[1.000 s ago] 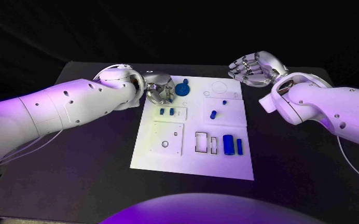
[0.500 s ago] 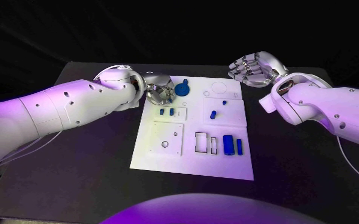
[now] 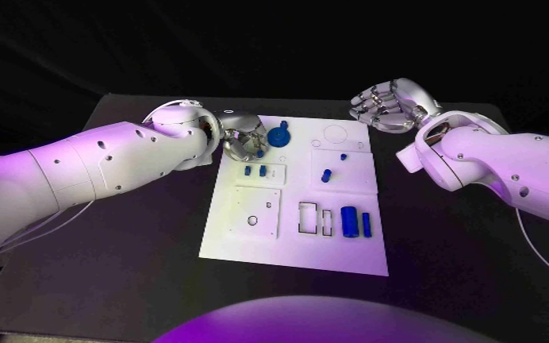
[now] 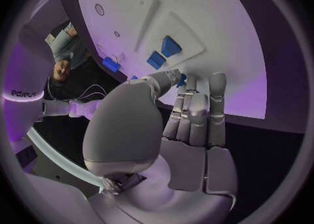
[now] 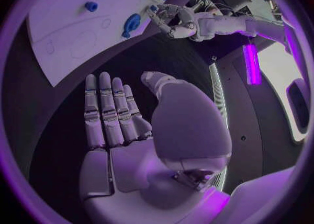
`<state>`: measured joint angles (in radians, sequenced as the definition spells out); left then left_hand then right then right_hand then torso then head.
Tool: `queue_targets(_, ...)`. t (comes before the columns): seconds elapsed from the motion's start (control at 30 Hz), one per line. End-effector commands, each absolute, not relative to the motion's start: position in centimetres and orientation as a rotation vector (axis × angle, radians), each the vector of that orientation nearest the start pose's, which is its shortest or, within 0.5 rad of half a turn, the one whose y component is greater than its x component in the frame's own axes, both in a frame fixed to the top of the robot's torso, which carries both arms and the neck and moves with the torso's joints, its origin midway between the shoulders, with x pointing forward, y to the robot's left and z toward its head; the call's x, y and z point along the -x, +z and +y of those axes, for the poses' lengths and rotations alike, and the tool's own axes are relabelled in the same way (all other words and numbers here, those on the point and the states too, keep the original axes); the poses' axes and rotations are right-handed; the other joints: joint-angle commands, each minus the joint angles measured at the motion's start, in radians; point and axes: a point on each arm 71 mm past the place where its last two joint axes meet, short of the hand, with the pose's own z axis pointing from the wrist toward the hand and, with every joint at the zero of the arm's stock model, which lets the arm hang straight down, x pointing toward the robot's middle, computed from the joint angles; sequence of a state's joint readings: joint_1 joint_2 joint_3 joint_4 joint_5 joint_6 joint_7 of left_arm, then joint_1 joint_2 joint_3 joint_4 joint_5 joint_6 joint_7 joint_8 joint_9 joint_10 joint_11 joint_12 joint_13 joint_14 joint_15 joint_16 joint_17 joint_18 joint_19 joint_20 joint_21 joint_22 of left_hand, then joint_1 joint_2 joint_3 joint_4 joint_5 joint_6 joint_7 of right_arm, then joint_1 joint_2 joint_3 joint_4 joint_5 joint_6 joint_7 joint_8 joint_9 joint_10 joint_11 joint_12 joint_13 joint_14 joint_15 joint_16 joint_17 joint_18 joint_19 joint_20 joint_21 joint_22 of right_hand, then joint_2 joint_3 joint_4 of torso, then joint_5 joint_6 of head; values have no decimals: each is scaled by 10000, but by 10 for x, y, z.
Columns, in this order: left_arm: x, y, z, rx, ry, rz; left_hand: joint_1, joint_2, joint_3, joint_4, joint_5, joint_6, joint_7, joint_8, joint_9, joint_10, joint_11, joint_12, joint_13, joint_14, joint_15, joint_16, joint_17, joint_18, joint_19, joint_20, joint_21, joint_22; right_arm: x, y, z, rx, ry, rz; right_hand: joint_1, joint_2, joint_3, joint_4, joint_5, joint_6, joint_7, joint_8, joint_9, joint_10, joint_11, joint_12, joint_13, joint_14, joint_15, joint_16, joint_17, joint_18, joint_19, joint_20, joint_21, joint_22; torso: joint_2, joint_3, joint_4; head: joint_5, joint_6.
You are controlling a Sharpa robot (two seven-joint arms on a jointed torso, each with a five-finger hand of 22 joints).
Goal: Assemble the parts on the task board
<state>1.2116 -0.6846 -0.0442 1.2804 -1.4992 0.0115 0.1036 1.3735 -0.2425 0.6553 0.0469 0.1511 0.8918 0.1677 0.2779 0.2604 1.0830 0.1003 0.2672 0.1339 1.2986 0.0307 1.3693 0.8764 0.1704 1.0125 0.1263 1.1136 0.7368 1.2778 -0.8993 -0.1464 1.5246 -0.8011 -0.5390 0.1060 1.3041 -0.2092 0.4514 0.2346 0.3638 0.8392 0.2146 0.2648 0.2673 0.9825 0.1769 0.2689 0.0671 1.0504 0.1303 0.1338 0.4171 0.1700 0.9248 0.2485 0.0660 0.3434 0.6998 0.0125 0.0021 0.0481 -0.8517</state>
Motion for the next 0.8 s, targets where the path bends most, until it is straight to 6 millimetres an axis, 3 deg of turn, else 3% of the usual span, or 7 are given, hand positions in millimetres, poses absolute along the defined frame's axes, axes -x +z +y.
queue_targets(0.03,-515,-212,175,-4372,-7098,19154,-63,-34,39,37,12,-72,-17,-41,-14,-53,19,-30,-7,-102,-5,-38,-22,42,-84,4,-41,-31,-489,-175,-239,-4209,9216,15484,-75,-16,-61,18,-25,-24,243,-50,-10,-41,11,-69,-10,-44,44,-45,-9,123,-72,1,-41,-14,-5,-1,-5,4,-1)
queue_targets(0.33,-515,-212,177,-4308,-7043,19118,-89,-99,21,39,12,-99,-27,-115,-26,-289,85,-194,-22,-258,46,-127,-240,69,-228,42,-180,-214,-489,-176,-240,-4233,9181,15507,-82,-19,-78,14,-19,-27,247,-63,-16,-59,18,-75,-17,-69,55,-76,-35,122,-96,12,-42,-60,-1,-4,4,10,10)
queue_targets(0.5,-515,-211,182,-4182,-6931,19032,-13,-194,-208,-16,-4,-489,23,-475,-129,-1338,383,-710,-250,-699,305,-358,-982,127,-557,255,-473,-598,-489,-176,-241,-4211,9182,15506,-75,-20,-113,-13,-16,-16,252,-82,-27,-136,39,-106,-29,-159,90,-165,-106,117,-169,44,-44,-179,4,-8,-1,0,16)
queue_targets(0.67,-515,-208,190,-3968,-6813,18819,574,172,-1776,98,41,-929,40,-871,-261,-2219,600,-803,-574,-1504,485,-889,-2508,147,-803,472,-793,-833,-490,-176,-244,-3974,9251,15503,223,-109,-109,-339,-139,114,140,-57,-23,-215,-2,-126,-25,-329,117,-221,-296,132,-305,103,-17,-463,-13,-8,-3,-29,29)
queue_targets(0.8,-515,-203,196,-3686,-6898,18583,1232,334,-2925,604,81,-979,3,-1026,-328,-2826,698,-696,-694,-1740,562,-1129,-3291,154,-842,530,-1042,-1034,-490,-176,-248,-3639,9350,15615,935,-229,105,-1046,-1245,400,-135,53,12,-182,-159,-166,-30,15,-42,132,-397,156,82,-29,118,-633,-26,2,24,-53,59)
